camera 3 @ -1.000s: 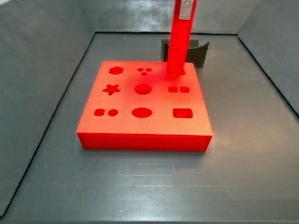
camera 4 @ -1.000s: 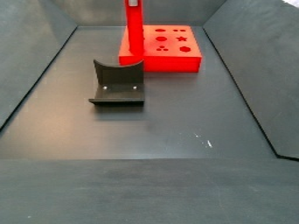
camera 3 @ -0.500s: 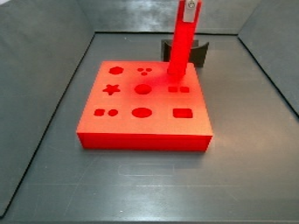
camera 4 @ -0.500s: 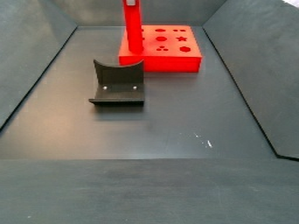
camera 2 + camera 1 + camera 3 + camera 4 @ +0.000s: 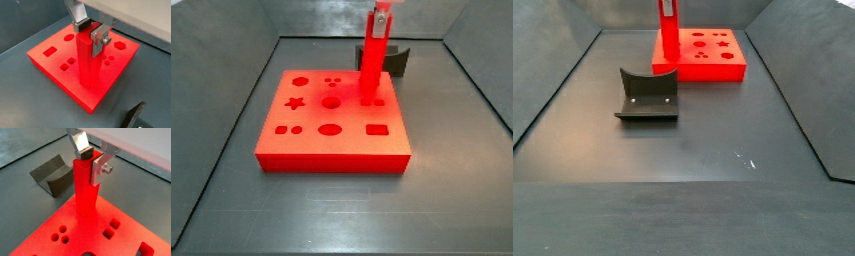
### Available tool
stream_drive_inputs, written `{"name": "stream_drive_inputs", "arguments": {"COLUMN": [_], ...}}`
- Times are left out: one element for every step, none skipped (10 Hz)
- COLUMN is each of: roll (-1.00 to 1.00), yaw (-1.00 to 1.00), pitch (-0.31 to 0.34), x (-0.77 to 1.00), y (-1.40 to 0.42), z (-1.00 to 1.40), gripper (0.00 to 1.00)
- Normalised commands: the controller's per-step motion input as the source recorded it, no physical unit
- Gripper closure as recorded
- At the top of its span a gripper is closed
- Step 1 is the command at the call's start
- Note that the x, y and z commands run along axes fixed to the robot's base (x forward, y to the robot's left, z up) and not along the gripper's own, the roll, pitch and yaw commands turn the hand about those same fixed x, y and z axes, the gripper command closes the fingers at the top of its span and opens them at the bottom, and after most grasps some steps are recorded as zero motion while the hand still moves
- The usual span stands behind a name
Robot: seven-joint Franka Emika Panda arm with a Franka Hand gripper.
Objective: Insert the arch object.
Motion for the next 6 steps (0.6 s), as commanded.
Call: {"name": "stream_drive_inputs", "arguments": {"roll": [0.23,0.32,0.32,0.33,0.32,0.17], "yaw": [0.00,-0.07,-0.07,-0.01,0.00,-0.02], "pitch": [-0.029,-0.033,-0.041,-0.056,-0.074,-0.130], "x": [0.00,0.00,0.00,-0.08,-0.10,0.00], "y": [-0.04,-0.06,-0.08,-0.10,-0.12,-0.02], "z": [-0.59,-0.73,-0.74,-0.72,-0.72,-0.86], "gripper": [1.00,1.00,1.00,1.00,1.00,1.00]}}
